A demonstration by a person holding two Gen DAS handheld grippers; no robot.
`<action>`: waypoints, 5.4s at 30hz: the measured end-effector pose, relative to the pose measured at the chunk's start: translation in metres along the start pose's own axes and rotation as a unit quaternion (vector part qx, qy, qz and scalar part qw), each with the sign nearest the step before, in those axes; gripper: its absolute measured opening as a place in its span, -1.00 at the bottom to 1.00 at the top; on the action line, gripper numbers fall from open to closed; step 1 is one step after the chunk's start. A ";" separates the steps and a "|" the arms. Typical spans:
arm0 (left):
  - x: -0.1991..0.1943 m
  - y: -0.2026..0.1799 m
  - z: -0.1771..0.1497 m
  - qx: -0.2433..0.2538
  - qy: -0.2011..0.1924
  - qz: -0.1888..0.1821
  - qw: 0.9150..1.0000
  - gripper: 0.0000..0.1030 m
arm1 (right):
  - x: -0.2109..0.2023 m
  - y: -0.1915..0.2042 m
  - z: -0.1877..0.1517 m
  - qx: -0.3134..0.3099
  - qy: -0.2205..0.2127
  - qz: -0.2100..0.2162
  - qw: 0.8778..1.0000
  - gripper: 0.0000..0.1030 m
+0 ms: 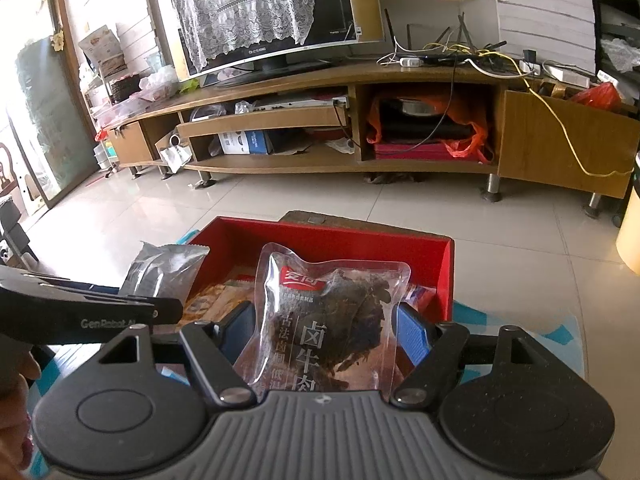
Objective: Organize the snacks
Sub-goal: 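Lift and carry the silver packet and jerky bag over the red box, then open the left tool to drop the silver packet in the box while the right tool releases the jerky bag, then withdraw both open tools from the box toward the cloth, then grasp the white pouch with the left tool while the right tool grasps the blue packet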
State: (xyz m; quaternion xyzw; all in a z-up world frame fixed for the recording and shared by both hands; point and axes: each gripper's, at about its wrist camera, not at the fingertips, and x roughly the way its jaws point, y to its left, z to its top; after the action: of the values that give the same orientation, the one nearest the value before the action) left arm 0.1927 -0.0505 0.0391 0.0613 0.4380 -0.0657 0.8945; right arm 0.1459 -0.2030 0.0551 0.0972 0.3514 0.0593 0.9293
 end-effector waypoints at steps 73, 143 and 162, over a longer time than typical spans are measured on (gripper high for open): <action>-0.002 0.037 0.002 -0.042 0.012 0.003 0.999 0.50 | -0.001 -0.026 0.007 0.039 0.017 -0.025 0.999 0.44; -0.017 0.044 -0.130 0.035 0.149 -0.026 0.988 0.18 | -0.052 -0.037 -0.112 0.039 0.174 0.013 0.984 0.45; -0.007 0.036 -0.121 0.045 0.137 -0.020 0.989 0.22 | -0.016 -0.001 -0.125 -0.110 0.194 -0.001 0.975 0.87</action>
State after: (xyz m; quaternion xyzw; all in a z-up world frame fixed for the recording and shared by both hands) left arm 0.1008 0.0055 -0.0277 0.1010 0.5543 -0.0937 0.8208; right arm 0.0509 -0.1897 -0.0268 -0.0195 0.5166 0.1143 0.8484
